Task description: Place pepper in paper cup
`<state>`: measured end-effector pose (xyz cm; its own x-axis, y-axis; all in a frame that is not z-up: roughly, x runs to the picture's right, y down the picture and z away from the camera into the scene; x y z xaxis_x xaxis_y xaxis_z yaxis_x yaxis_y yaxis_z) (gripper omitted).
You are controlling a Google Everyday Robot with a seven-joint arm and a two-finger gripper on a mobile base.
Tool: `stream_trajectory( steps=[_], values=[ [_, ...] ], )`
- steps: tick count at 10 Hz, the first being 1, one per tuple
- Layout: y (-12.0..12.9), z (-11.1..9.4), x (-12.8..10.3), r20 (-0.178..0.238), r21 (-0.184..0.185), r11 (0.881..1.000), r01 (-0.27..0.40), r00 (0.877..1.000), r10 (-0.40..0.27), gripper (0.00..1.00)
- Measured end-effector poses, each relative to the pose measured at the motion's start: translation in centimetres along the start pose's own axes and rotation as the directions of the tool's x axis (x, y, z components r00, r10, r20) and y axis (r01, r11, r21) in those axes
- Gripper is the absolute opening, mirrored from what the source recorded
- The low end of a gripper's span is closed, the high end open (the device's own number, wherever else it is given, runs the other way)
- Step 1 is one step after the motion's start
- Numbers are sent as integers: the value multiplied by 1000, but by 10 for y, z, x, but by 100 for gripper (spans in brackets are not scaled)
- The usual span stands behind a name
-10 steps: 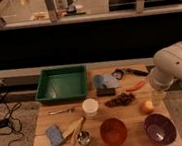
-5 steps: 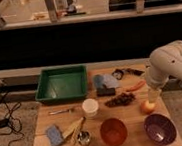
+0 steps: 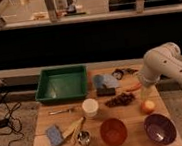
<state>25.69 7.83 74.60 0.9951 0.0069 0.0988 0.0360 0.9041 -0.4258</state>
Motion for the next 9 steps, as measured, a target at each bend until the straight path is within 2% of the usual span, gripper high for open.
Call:
stream_trajectory(
  steps=[1,4,5,7,9],
  values=[
    [-9,8,1,3,32,999,-28,1000,28,80],
    [-30,24,8,-11,70,994,-82,996,83,80],
    [-41,36,5,-18,71,993,-91,996,92,80],
    [-46,52,9,-34,67,993,-101,994,103,80],
    [-53,71,15,-55,45,992,-115,992,118,80]
  ],
)
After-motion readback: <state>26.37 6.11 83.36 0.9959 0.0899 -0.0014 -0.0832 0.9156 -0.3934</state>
